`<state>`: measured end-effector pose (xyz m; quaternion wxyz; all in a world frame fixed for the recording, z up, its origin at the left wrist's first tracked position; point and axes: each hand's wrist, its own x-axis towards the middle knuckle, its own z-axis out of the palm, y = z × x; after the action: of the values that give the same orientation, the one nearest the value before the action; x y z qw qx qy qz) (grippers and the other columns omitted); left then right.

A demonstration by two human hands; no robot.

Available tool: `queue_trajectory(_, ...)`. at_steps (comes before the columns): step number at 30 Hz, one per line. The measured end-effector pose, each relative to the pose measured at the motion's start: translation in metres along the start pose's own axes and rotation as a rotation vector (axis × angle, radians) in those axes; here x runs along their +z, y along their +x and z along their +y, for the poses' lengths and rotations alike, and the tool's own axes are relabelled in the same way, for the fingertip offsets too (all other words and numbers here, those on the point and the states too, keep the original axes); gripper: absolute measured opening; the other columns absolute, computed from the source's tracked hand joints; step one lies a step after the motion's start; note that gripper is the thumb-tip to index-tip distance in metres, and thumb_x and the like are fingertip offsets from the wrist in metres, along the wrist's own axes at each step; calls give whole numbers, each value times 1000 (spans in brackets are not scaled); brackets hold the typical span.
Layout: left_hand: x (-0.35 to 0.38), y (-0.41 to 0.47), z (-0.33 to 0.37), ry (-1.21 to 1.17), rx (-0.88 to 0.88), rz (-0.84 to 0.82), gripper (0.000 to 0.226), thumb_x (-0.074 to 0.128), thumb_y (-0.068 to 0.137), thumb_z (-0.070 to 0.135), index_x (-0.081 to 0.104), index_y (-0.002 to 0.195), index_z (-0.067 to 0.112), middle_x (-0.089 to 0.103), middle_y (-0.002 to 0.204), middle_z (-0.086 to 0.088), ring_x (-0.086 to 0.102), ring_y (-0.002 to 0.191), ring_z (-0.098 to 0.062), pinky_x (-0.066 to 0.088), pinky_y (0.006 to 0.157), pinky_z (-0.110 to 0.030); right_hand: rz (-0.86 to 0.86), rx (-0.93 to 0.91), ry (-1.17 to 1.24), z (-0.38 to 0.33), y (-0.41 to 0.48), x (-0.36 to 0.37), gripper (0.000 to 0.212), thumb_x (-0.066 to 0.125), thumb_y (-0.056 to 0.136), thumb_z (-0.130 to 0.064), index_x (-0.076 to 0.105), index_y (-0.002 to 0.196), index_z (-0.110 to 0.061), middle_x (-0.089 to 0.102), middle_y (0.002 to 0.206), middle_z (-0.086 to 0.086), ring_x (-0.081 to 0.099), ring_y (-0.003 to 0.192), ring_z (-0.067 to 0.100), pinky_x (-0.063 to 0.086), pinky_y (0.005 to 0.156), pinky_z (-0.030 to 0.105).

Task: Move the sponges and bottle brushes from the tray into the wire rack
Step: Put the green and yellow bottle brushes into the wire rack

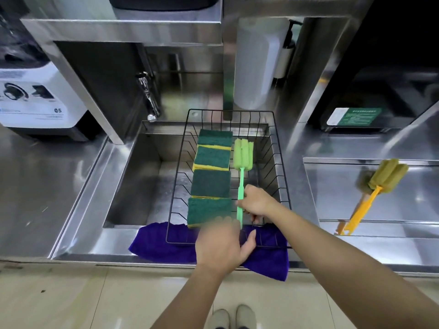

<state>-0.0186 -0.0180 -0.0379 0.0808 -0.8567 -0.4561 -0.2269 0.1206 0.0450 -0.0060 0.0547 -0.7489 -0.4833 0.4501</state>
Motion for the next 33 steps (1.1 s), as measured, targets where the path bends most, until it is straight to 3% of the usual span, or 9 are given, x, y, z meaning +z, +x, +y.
queue_trajectory(4, -4, 3, -1, -12, 14, -8, 46, 44, 87, 49, 56, 60, 14, 51, 56, -1, 51, 53, -21, 39, 48, -30, 117, -26, 234, -4, -15, -26, 24, 50, 93, -20, 46, 113, -8, 56, 74, 12, 54, 46, 19, 47, 39, 27)
queue_trajectory(7, -4, 2, -1, -10, 41, -9, 45, 42, 89, 48, 55, 64, 13, 50, 58, -2, 50, 53, -23, 40, 48, -31, 321, -53, 309, 5, -26, -54, 13, 49, 92, -21, 50, 101, -12, 59, 74, 8, 54, 51, 21, 49, 44, 29)
queue_trajectory(10, -4, 0, -1, -6, 47, -4, 45, 42, 91, 48, 55, 68, 12, 50, 62, -3, 50, 55, -25, 40, 53, -33, 565, 72, 234, 37, -40, -82, 25, 46, 87, -24, 59, 99, -7, 68, 89, 14, 64, 79, 34, 56, 77, 43)
queue_trajectory(12, -5, 2, 5, -28, 53, 6, 45, 42, 91, 49, 57, 74, 9, 51, 65, -4, 51, 58, -25, 40, 56, -36, 705, 199, 199, 68, -49, -93, 30, 43, 85, -20, 60, 102, -4, 68, 105, 22, 63, 98, 39, 52, 87, 41)
queue_trajectory(18, 1, 0, 48, -52, 151, -20, 46, 43, 90, 50, 59, 75, 10, 52, 67, -4, 51, 61, -25, 42, 59, -36, 912, 412, 224, 145, -71, -88, 36, 43, 93, -15, 37, 124, 1, 46, 131, 24, 55, 110, 46, 45, 85, 48)
queue_trajectory(22, 6, -3, 47, -26, 204, -3, 48, 41, 91, 51, 59, 72, 10, 52, 68, -6, 52, 62, -27, 44, 59, -37, 891, 483, 236, 172, -72, -84, 41, 44, 92, -17, 36, 127, 3, 42, 131, 25, 53, 115, 47, 43, 91, 48)
queue_trajectory(30, 7, -4, 47, -34, 205, -13, 48, 41, 92, 51, 58, 72, 11, 53, 69, -5, 52, 63, -26, 42, 56, -35, 610, 552, 173, 180, -58, -91, 35, 46, 90, -13, 44, 121, 1, 59, 123, 19, 55, 118, 38, 46, 96, 43)
queue_trajectory(32, 7, -4, 47, -37, 199, -16, 48, 41, 92, 52, 58, 73, 11, 53, 70, -5, 52, 63, -26, 43, 56, -36, 578, 541, 206, 181, -54, -95, 23, 46, 90, -10, 50, 110, 0, 59, 114, 19, 57, 111, 37, 49, 96, 44)
queue_trajectory(33, 7, -4, 47, -37, 199, -14, 48, 41, 92, 52, 58, 73, 11, 53, 70, -5, 52, 63, -26, 43, 56, -36, 580, 515, 253, 181, -53, -97, 10, 46, 90, -9, 53, 94, -4, 59, 103, 18, 57, 100, 35, 51, 89, 41)
